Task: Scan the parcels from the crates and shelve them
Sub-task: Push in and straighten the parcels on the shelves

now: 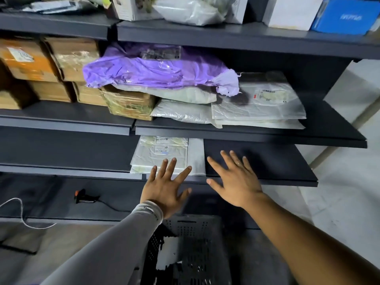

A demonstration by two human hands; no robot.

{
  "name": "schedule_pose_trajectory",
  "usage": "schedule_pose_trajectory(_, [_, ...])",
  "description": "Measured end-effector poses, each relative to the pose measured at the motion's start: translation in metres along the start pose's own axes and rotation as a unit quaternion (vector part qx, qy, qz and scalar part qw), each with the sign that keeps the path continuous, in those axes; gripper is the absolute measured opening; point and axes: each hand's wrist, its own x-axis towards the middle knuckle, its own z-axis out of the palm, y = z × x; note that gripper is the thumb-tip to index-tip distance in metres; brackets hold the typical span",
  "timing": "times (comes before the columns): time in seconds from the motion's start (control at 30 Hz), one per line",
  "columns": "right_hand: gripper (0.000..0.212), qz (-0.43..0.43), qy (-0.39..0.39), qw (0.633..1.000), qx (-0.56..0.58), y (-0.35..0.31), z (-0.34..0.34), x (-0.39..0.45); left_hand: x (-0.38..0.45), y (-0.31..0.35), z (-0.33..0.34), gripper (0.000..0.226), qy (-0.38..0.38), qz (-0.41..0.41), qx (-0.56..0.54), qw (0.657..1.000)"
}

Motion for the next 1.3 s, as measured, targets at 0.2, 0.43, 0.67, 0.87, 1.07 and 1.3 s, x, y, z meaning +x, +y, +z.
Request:
schedule_pose_trajectory(0.2, [0.071, -0.028, -0.043, 0.998, 0.024, -0.028, 0.086, 0.052, 0.018, -0.044, 0.076, 0.068, -0.047, -0.072, -0.017, 0.996])
schedule_pose_trajectory(0.43, [0.069, -0.033, -0.032, 0.994, 0.097, -0.052, 0.197, 0.148, 0.084, -0.096, 0.166, 0.067, -0.054, -0.128, -0.010, 0.990])
schedule_pose_trajectory(0.67, [0.066, -0.005, 0.016, 0.992, 0.122, -0.057, 0.264, 0.231, 0.152, -0.132, 0.224, 0.064, 0.038, -0.159, -0.037, 0.986])
schedule_pose_trajectory(0.87, [0.076, -0.011, 0.010, 0.991, 0.135, -0.060, 0.262, 0.268, 0.208, -0.159, 0.215, 0.084, 0.059, -0.170, -0.046, 0.983])
schedule_pose_trajectory(1.07, [0.078, -0.028, -0.037, 0.986, 0.160, -0.069, 0.256, 0.283, 0.215, -0.173, 0.227, 0.084, -0.013, -0.169, -0.086, 0.982])
schedule_pose_trajectory(1.3, [0.077, -0.036, -0.074, 0.988, 0.134, -0.073, 0.258, 0.277, 0.205, -0.167, 0.238, 0.067, 0.038, -0.169, -0.082, 0.981])
